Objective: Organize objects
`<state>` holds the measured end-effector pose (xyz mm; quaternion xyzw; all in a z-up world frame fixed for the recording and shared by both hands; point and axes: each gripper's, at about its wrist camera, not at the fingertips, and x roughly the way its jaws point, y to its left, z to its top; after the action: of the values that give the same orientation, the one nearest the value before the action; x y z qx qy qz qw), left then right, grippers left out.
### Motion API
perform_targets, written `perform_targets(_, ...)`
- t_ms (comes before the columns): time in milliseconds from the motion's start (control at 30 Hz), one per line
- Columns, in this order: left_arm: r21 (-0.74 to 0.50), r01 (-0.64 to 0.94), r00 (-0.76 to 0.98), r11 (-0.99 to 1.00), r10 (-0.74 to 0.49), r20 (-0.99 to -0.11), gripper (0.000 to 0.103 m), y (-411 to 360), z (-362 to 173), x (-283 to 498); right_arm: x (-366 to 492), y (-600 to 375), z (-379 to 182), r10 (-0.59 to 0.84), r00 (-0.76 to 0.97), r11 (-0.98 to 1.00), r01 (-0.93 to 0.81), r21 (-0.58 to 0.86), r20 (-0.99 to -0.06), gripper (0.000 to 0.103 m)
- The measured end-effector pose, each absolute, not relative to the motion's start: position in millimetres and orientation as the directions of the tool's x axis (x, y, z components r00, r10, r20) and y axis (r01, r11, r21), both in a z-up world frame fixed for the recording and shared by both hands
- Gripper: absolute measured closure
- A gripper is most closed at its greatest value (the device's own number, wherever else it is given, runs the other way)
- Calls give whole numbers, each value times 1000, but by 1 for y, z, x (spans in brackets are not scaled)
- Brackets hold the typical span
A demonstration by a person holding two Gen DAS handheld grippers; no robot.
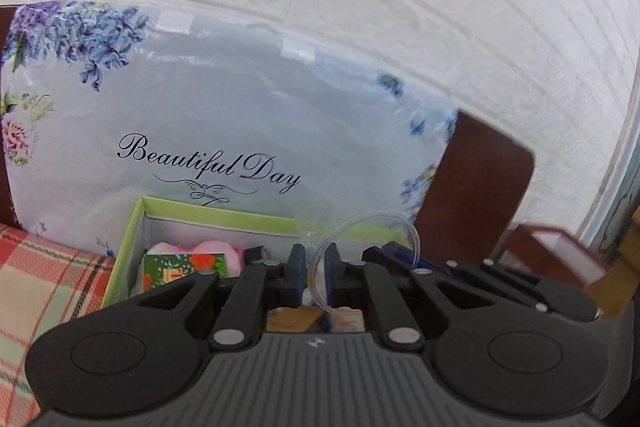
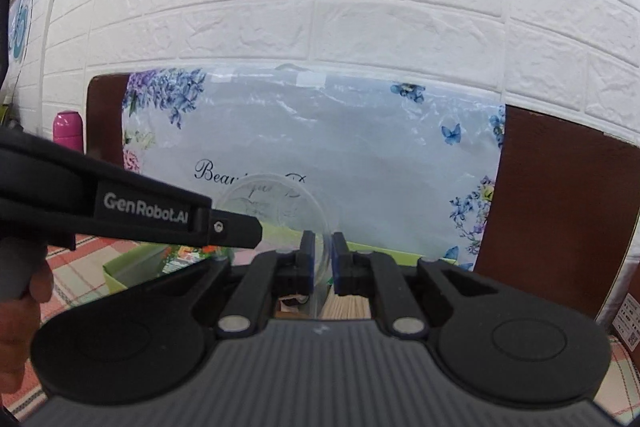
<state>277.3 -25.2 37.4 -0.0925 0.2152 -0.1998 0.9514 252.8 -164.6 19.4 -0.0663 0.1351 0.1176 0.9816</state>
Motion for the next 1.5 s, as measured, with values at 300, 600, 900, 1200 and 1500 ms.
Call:
perform_targets(300, -258, 245, 870, 935, -329, -368, 31, 0, 18, 254, 250, -164, -21, 139, 941, 959, -206, -196, -308, 46)
perform_targets(600, -267, 159, 881, 950, -259, -395, 12, 4, 24, 217, 216, -173, -5, 135, 951, 972, -182, -151, -277, 0)
perform_targets(900, -216, 83, 838, 973, -185, -513, 11, -1, 23, 163, 160, -187, 5, 122, 900, 980, -175, -90, -418, 0)
perform_targets(1200, -87, 40, 823, 995, -82, -562, 11, -11, 21, 104, 93, -207, 6, 75, 862, 993, -111, -41, -501, 0)
perform_targets(1500, -21, 49, 828, 999, -52, -558, 11, -17, 19, 54, 45, -212, 7, 67, 870, 996, -83, -12, -489, 0)
